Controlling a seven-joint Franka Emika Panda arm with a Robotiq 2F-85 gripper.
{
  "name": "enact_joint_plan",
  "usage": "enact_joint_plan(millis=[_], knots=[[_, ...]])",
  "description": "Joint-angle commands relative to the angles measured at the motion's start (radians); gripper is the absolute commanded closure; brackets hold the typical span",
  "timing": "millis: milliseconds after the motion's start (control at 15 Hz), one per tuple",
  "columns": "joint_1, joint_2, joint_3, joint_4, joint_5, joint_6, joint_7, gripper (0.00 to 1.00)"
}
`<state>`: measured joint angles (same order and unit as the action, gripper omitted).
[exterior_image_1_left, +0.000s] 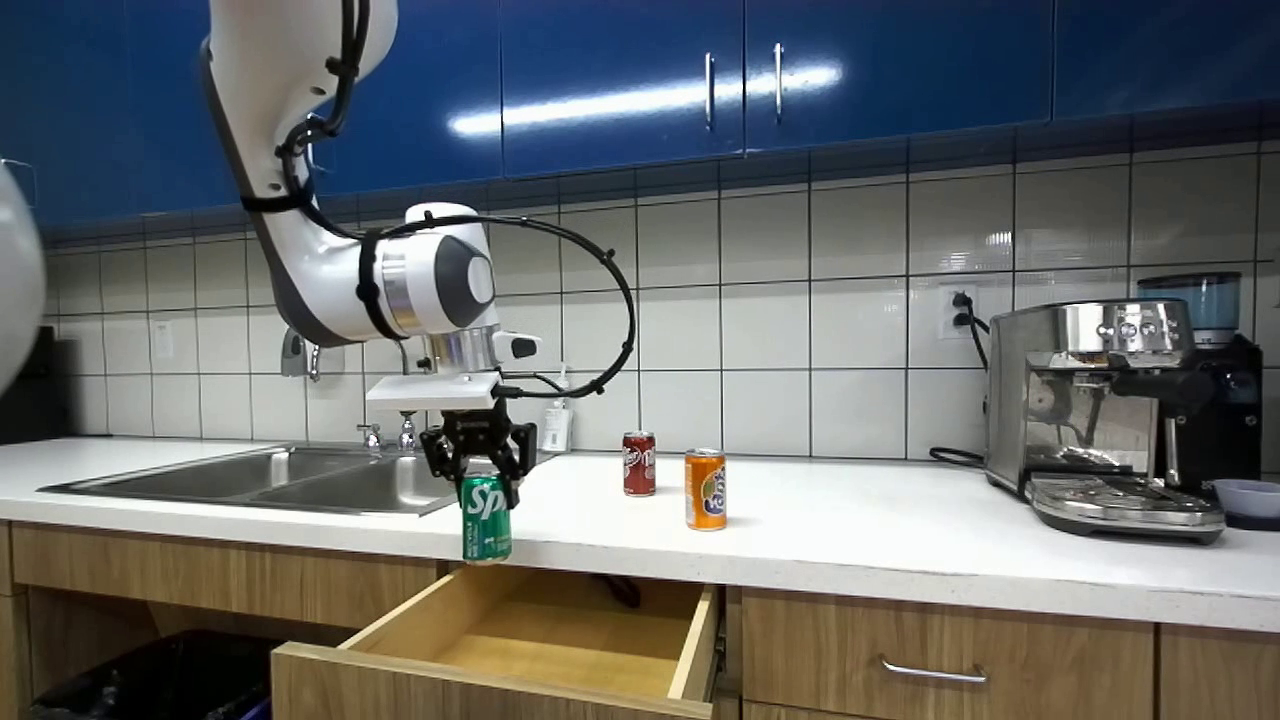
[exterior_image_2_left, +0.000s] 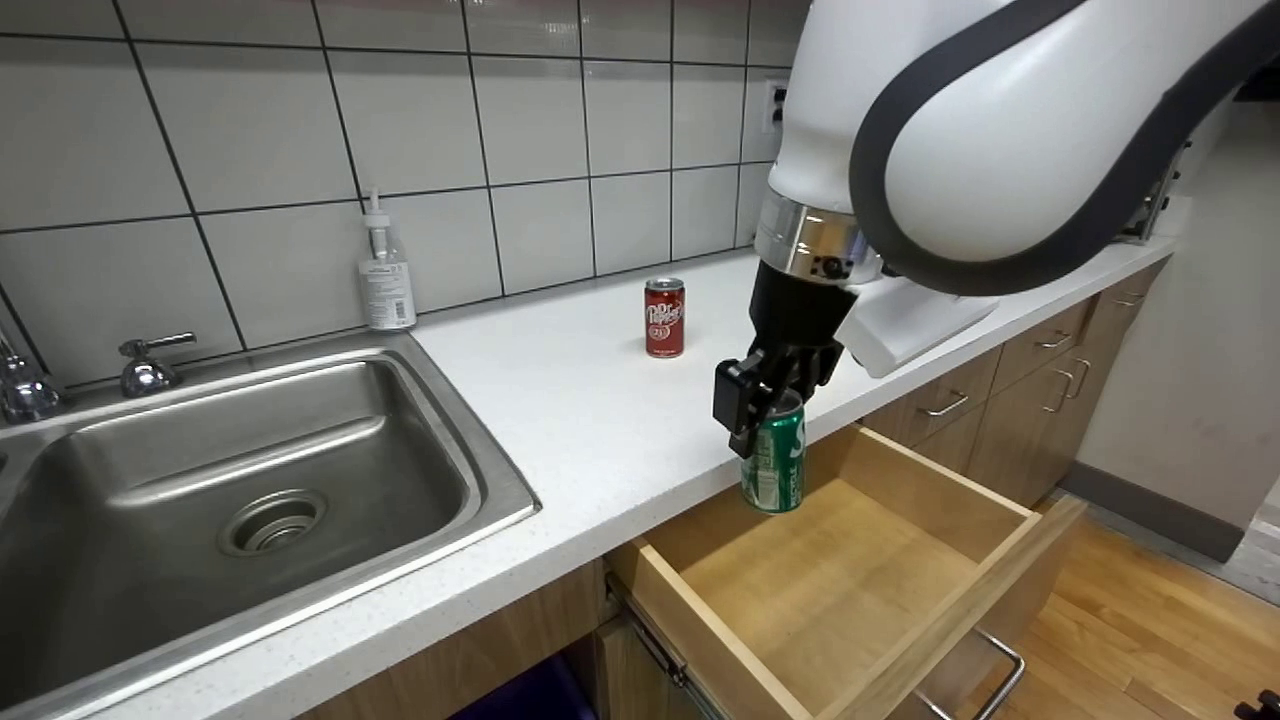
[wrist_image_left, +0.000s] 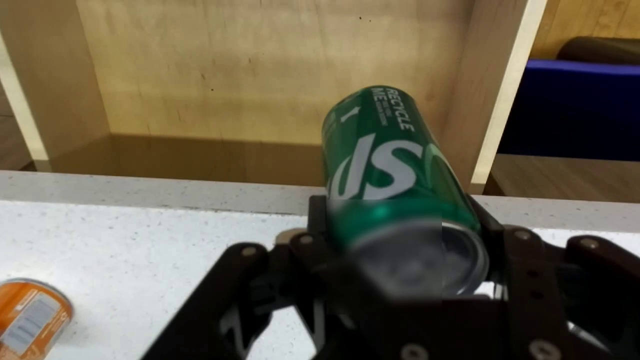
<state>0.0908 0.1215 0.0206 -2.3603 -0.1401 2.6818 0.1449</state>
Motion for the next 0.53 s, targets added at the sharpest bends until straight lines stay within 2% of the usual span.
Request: enact_joint_plan(millis=[0,467], knots=[[-0.003,-0.017,0.013,-0.034,0.022,0.036,-0.006,0.62],[0.006,0.031,0.017,-0.034,0.018,0.065,0.007,0.62]])
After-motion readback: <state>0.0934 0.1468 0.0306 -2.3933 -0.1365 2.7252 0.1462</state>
